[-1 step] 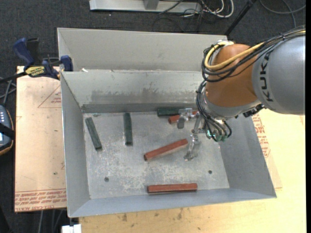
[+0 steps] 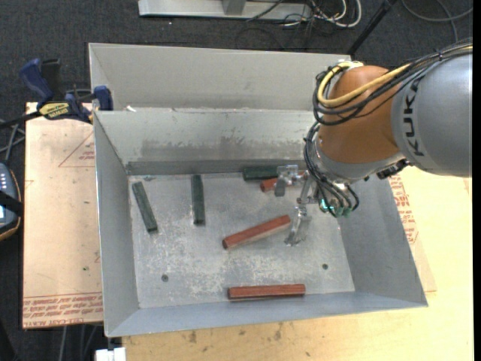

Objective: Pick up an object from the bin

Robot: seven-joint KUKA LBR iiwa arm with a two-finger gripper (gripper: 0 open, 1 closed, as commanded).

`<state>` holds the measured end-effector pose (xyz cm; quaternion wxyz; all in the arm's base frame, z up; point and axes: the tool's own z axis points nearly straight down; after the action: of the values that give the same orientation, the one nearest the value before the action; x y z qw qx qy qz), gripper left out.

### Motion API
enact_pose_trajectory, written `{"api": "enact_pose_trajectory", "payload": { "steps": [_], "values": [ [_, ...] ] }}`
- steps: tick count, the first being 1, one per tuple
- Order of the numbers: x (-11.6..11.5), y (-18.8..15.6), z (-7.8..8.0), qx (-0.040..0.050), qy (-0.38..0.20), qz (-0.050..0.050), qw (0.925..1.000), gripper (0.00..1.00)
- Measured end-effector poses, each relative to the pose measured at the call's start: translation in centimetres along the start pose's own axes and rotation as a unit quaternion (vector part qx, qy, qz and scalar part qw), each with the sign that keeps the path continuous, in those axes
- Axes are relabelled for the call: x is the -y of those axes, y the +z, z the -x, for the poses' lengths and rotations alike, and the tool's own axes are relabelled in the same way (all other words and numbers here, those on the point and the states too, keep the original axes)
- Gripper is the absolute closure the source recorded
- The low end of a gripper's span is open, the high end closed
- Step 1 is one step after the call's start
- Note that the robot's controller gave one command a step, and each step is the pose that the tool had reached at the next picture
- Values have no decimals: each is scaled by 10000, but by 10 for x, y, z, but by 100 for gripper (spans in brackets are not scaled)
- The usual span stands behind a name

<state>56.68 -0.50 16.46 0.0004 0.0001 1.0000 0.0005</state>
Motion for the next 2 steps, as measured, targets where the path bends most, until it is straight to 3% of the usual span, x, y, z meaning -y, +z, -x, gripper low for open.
{"api": "enact_pose_trajectory", "payload": {
  "steps": [1, 2],
  "values": [
    [2, 92, 14, 17, -1076, 1, 9942, 100],
    [2, 92, 14, 17, -1075, 1, 9942, 100]
  ]
}}
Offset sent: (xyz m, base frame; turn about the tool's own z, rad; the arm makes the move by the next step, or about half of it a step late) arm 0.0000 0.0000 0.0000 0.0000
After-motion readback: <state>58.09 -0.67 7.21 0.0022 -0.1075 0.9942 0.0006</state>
